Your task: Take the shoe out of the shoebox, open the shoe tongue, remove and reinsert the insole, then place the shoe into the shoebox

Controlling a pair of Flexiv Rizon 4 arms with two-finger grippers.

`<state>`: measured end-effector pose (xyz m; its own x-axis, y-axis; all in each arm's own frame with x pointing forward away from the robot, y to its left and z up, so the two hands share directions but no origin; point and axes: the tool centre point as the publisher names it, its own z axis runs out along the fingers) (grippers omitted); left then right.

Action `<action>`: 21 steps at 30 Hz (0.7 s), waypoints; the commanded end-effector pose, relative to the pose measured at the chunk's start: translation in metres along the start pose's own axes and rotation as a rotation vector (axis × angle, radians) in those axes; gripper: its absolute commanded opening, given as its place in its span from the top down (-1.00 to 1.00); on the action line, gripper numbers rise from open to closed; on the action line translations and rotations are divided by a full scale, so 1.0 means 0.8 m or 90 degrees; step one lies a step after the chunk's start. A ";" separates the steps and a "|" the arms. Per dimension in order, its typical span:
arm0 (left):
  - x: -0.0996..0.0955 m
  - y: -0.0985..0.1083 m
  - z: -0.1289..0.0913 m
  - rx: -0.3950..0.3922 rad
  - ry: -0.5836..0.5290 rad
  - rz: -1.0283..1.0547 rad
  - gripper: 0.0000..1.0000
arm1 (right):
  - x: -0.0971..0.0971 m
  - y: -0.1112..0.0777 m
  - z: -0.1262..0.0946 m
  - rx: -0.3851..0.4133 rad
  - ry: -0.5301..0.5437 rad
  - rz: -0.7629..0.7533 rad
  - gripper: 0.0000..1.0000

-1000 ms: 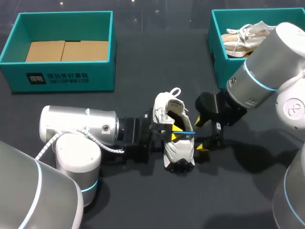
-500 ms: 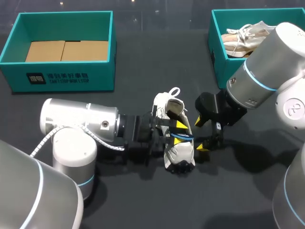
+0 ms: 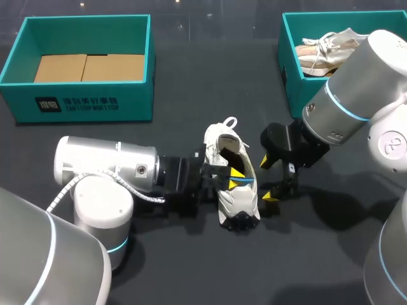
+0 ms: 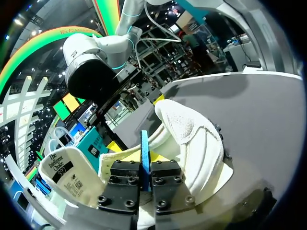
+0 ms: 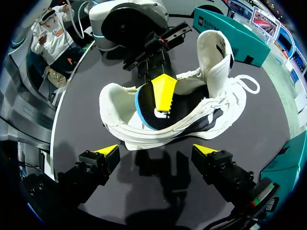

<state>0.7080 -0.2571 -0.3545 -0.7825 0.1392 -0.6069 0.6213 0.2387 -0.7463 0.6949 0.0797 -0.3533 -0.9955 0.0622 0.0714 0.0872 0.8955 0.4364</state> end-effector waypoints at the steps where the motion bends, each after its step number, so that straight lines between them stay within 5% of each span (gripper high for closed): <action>1: 0.001 0.004 0.008 -0.009 0.012 -0.014 0.99 | 0.002 0.000 0.001 0.001 -0.002 0.000 -1.00; 3: -0.001 -0.007 0.006 -0.002 0.015 -0.018 0.41 | 0.002 0.000 0.001 0.001 -0.002 0.000 -1.00; 8: -0.007 -0.030 0.002 0.025 0.018 -0.021 0.21 | 0.002 0.000 0.001 0.001 -0.002 0.000 -1.00; 13: -0.008 -0.045 0.002 0.039 0.029 -0.014 0.38 | 0.002 0.000 0.001 0.001 -0.002 0.000 -1.00; 16: -0.006 -0.042 0.009 0.033 0.039 -0.011 1.00 | 0.002 0.000 0.001 0.001 -0.002 0.000 -1.00; 21: 0.002 -0.026 0.017 0.011 0.050 0.006 1.00 | 0.002 0.000 0.001 0.001 -0.002 0.000 -1.00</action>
<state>0.6911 -0.2682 -0.3374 -0.7799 0.2098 -0.5896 0.6248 0.2057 -0.7532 0.6949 0.0797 -0.3533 -0.9955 0.0622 0.0714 0.0872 0.8955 0.4364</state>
